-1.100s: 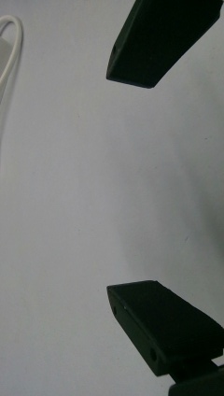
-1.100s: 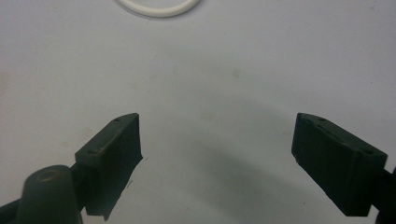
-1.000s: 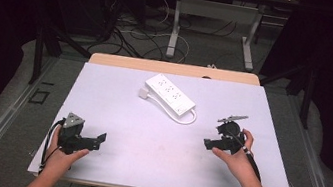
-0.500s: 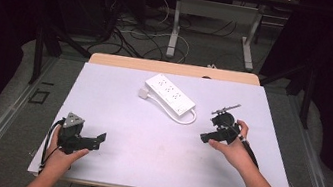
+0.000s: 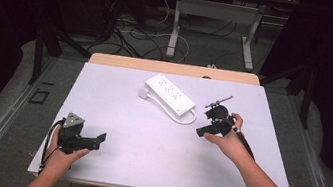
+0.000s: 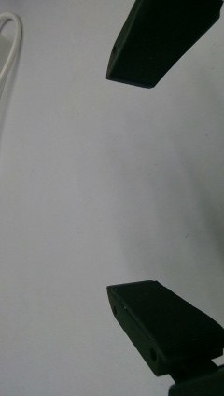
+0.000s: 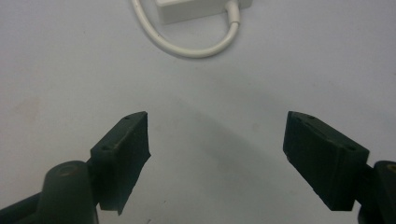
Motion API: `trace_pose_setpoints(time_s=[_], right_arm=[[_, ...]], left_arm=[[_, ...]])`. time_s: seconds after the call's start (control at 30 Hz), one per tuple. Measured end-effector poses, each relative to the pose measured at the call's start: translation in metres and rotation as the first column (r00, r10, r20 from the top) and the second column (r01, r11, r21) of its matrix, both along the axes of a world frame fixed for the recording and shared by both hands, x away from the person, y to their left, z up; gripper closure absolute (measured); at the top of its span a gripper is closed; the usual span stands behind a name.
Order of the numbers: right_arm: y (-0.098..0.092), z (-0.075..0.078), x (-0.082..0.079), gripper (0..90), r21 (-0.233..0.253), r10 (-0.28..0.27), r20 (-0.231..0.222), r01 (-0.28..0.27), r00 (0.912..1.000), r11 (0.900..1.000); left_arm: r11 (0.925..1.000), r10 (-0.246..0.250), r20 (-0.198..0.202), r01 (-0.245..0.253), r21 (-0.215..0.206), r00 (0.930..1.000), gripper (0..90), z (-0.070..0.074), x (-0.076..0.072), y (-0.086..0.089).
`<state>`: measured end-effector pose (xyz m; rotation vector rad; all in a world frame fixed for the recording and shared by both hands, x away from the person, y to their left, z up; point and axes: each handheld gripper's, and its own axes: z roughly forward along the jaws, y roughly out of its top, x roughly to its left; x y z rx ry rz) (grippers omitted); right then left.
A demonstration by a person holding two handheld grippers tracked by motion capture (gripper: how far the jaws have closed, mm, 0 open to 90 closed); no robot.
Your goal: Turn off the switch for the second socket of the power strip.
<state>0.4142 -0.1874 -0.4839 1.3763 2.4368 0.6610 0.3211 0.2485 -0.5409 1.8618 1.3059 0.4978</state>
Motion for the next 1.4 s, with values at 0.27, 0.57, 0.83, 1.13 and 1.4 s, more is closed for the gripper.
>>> trace_pose_setpoints(time_s=[0.27, 0.57, 0.83, 1.13, 1.4], right_arm=[[0.01, 0.013, 0.006, 25.5, 0.011, 0.017, 0.027, -0.017, 0.9995, 1.0], [0.021, 0.023, 0.017, 26.2, 0.028, 0.023, 0.025, -0.024, 0.9994, 0.999], [0.03, 0.029, 0.029, 27.6, 0.035, 0.016, 0.023, -0.017, 0.9996, 0.999], [0.039, 0.035, 0.037, 30.9, 0.03, 0.033, 0.023, -0.034, 0.9992, 0.999], [0.053, 0.036, 0.047, 32.5, 0.048, 0.042, 0.025, -0.044, 0.9988, 0.998]], left_arm=[[1.0, 0.0, 0.0, 0.0, -0.002, 1.0, 0.8, 0.0, 0.0, 0.0], [1.0, -0.001, 0.0, 0.001, -0.003, 1.0, 1.0, 0.0, 0.0, 0.0], [1.0, -0.002, 0.002, 0.002, -0.002, 1.0, 0.9, 0.0, 0.0, 0.0], [1.0, -0.003, 0.003, 0.003, -0.003, 1.0, 1.0, 0.0, 0.0, 0.0], [1.0, -0.003, 0.003, 0.003, -0.004, 1.0, 0.9, 0.0, 0.0, 0.0]])
